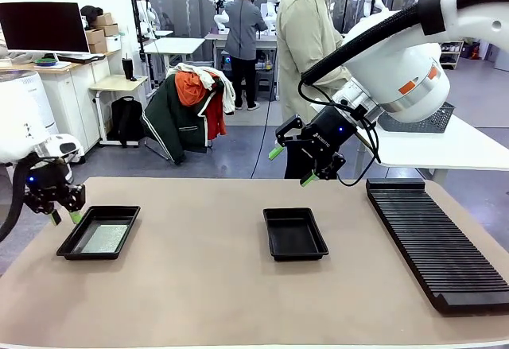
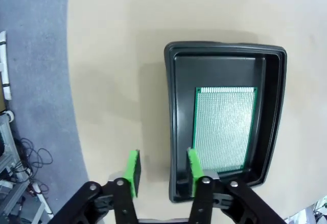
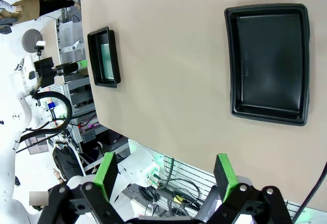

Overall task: Inspect and transfer BCBs to ESD trays.
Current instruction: Pick up the ESD tray and place it on the left side of the table.

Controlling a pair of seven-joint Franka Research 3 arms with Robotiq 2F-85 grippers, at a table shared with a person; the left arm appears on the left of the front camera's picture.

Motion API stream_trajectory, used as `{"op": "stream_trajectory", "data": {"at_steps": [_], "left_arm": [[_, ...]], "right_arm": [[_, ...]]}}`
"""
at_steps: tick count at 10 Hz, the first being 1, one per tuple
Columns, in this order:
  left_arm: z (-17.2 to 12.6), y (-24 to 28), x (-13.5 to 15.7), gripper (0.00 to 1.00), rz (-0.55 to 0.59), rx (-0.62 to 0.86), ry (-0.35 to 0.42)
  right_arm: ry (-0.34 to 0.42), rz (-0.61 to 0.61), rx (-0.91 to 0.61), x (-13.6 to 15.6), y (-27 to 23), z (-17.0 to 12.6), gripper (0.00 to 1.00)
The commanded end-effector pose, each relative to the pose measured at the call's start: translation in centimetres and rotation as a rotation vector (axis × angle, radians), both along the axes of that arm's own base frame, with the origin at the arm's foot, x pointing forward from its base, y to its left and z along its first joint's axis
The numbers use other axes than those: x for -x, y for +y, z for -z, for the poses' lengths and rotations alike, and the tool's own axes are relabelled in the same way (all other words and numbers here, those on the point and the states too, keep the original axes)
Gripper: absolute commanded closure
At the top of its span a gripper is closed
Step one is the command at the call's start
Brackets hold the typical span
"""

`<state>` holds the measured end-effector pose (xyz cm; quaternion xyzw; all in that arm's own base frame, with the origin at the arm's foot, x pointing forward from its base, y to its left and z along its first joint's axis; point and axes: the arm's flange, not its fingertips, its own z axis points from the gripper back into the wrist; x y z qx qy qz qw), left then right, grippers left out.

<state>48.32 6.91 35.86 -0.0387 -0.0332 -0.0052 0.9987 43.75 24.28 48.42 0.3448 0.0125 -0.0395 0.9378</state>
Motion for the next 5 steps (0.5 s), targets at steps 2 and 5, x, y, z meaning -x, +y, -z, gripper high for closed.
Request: {"op": "stream_trajectory", "data": {"at_steps": [2, 5], "left_arm": [[-3.8, -1.7, 1.7, 0.19, 0.049, -0.079, 0.019], [-7.2, -2.7, 2.8, 0.00, 0.084, -0.109, 0.031]], "right_arm": [[0.000, -0.001, 0.018, -0.3, 0.1, -0.1, 0.00], [0.000, -0.001, 0.018, -0.3, 0.1, -0.1, 0.00]]}}
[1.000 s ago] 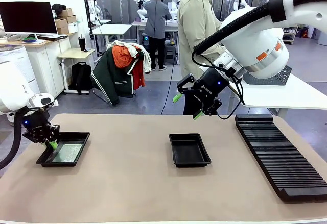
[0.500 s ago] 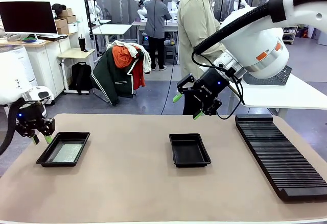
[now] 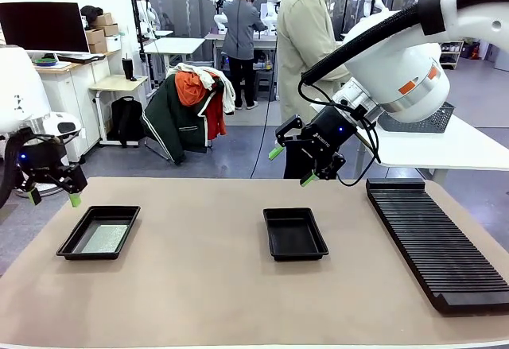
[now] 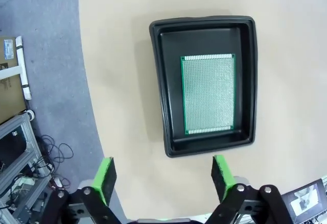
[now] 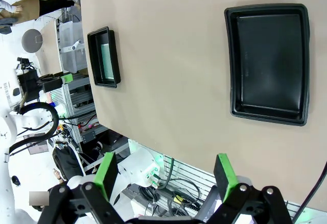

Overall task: Inspect and transfer BCBs to ESD trays.
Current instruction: Pick up the ESD tray and place it on the left side of the table.

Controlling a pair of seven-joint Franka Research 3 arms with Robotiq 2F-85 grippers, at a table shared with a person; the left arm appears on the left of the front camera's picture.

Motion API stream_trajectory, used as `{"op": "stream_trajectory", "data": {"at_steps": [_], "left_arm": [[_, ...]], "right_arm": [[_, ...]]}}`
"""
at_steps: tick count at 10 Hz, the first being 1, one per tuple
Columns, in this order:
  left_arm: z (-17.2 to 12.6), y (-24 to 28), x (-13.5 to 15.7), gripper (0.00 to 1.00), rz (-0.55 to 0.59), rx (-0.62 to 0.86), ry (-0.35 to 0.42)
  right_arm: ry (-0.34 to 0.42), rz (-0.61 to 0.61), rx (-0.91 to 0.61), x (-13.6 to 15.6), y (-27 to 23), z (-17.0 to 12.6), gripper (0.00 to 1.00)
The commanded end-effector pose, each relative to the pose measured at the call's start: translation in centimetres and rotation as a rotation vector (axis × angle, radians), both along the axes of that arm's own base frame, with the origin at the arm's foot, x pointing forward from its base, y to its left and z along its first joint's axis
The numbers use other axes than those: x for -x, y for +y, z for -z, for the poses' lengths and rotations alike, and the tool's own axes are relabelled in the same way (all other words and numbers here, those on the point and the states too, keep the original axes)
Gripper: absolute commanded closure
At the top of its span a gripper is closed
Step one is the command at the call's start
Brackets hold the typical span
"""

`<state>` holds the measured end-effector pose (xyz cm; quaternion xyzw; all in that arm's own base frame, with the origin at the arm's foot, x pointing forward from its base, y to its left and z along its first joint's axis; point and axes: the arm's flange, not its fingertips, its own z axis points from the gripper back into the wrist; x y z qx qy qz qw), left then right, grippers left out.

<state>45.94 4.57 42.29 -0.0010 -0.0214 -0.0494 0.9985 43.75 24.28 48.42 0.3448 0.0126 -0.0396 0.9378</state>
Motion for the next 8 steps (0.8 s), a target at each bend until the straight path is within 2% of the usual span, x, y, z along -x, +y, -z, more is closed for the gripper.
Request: {"op": "stream_trajectory", "data": {"at_steps": [1, 4, 5, 8], "left_arm": [[-1.7, -0.7, 0.7, 0.01, -0.003, -0.042, 0.014], [-3.6, -1.7, 1.1, 0.00, -0.009, -0.071, 0.013], [-2.6, -0.8, 1.0, 0.00, 0.013, -0.028, 0.000], [-2.6, -0.8, 1.0, 0.00, 0.013, -0.028, 0.000]], "right_arm": [[0.000, -0.001, 0.018, -0.3, 0.1, -0.1, 0.00], [0.000, -0.001, 0.018, -0.3, 0.1, -0.1, 0.00], [0.000, -0.001, 0.018, -0.3, 0.1, -0.1, 0.00], [0.000, -0.001, 0.018, -0.3, 0.1, -0.1, 0.00]]}}
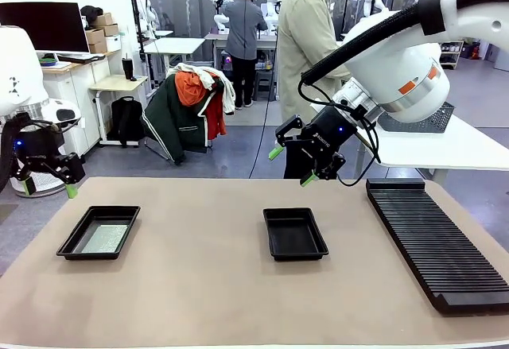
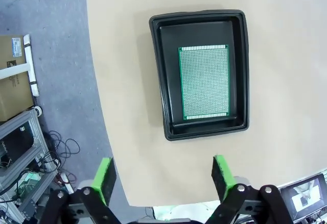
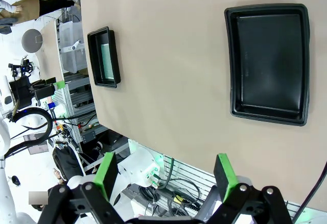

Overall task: Inspect and transfer BCBs to ESD trays.
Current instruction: Pick up the ESD tray and place it on the left side of the table, then pick up the Blank PCB from the PCB Rack and place it in the right ESD tray.

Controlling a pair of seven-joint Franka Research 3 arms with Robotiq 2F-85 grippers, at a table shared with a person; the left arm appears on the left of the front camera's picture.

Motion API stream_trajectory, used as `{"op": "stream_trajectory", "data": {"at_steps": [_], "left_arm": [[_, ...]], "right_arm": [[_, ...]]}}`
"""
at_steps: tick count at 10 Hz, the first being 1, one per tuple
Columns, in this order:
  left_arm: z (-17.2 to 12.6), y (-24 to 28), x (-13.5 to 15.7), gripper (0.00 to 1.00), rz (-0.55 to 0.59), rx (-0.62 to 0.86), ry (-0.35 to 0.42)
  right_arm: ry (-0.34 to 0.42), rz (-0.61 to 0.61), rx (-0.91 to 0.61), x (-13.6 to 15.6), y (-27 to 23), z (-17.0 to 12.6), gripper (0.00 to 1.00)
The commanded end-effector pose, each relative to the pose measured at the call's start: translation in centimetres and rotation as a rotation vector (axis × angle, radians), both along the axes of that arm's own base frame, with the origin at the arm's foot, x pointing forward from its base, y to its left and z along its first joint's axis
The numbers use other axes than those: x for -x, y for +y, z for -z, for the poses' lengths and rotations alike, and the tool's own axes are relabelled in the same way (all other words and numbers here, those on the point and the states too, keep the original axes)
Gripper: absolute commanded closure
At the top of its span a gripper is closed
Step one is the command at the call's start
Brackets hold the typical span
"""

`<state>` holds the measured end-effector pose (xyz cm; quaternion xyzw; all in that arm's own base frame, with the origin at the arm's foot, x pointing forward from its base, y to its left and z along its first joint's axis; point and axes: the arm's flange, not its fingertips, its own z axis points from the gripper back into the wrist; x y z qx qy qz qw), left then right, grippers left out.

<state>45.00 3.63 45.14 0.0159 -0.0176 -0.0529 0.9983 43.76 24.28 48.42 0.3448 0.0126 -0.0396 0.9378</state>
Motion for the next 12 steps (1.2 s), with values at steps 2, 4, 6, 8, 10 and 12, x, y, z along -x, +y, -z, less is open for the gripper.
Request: {"op": "stream_trajectory", "data": {"at_steps": [2, 4, 6, 8, 10, 12], "left_arm": [[0.27, 0.09, 0.03, 0.00, 0.007, 0.007, -0.006], [0.27, 0.09, 0.03, 0.00, 0.007, 0.007, -0.006], [0.27, 0.09, 0.03, 0.00, 0.007, 0.007, -0.006], [0.27, 0.09, 0.03, 0.00, 0.007, 0.007, -0.006], [0.27, 0.09, 0.03, 0.00, 0.007, 0.007, -0.006], [0.27, 0.09, 0.03, 0.00, 0.007, 0.007, -0.006]], "right_arm": [[0.000, -0.001, 0.018, -0.25, 0.09, -0.07, 0.00], [0.000, -0.001, 0.018, -0.25, 0.09, -0.07, 0.00], [0.000, -0.001, 0.018, -0.25, 0.09, -0.07, 0.00], [0.000, -0.001, 0.018, -0.25, 0.09, -0.07, 0.00], [0.000, -0.001, 0.018, -0.25, 0.09, -0.07, 0.00], [0.000, -0.001, 0.018, -0.25, 0.09, -0.07, 0.00]]}}
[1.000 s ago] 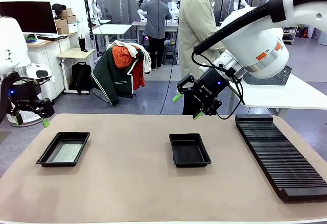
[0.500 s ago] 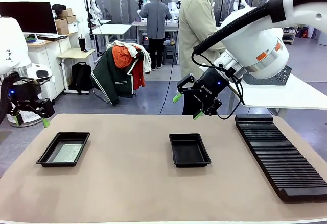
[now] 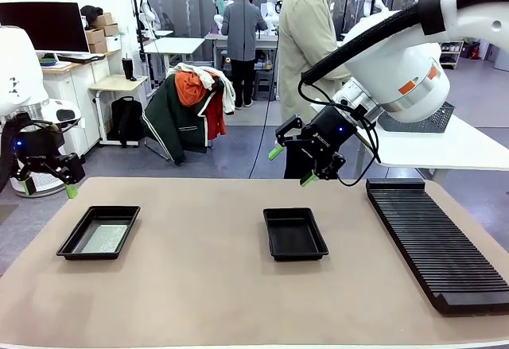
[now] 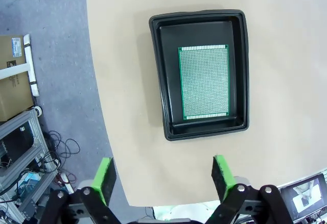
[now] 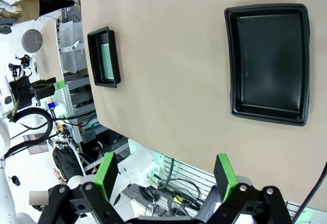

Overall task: Inspect and transfer BCBs to ESD trays.
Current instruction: Pick up the Blank PCB from the PCB Rack and place it in the right ESD tray.

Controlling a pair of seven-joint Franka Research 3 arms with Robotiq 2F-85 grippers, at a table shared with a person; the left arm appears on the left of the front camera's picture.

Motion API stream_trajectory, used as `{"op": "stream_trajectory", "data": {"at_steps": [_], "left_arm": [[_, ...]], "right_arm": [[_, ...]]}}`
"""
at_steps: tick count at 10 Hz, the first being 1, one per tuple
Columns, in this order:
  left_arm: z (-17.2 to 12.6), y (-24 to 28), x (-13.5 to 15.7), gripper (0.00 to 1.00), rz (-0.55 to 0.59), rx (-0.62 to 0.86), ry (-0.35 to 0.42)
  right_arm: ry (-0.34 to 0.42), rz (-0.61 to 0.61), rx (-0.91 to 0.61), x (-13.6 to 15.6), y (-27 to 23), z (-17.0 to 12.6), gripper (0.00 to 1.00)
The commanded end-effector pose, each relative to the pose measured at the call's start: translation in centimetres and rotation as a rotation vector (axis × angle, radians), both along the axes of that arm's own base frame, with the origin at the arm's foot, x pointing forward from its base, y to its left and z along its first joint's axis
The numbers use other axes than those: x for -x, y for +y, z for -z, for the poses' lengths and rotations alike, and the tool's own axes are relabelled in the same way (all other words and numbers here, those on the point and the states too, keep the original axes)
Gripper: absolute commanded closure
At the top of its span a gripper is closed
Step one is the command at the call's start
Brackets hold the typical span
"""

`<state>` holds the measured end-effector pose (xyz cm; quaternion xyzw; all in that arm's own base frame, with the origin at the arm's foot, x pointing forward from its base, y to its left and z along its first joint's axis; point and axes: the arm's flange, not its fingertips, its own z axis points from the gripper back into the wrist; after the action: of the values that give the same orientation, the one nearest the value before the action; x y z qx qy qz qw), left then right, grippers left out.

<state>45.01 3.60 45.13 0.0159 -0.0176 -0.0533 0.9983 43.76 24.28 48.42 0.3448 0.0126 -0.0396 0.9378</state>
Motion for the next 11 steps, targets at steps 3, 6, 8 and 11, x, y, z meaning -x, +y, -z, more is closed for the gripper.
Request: {"op": "stream_trajectory", "data": {"at_steps": [3, 6, 8, 11], "left_arm": [[0.26, 0.12, 0.03, 0.00, 0.006, 0.007, -0.006], [0.26, 0.12, 0.03, 0.00, 0.006, 0.007, -0.006], [0.26, 0.12, 0.03, 0.00, 0.006, 0.007, -0.006], [0.26, 0.12, 0.03, 0.00, 0.006, 0.007, -0.006]], "right_arm": [[0.000, -0.001, 0.018, -0.25, 0.09, -0.07, 0.00], [0.000, -0.001, 0.018, -0.25, 0.09, -0.07, 0.00], [0.000, -0.001, 0.018, -0.25, 0.09, -0.07, 0.00], [0.000, -0.001, 0.018, -0.25, 0.09, -0.07, 0.00]]}}
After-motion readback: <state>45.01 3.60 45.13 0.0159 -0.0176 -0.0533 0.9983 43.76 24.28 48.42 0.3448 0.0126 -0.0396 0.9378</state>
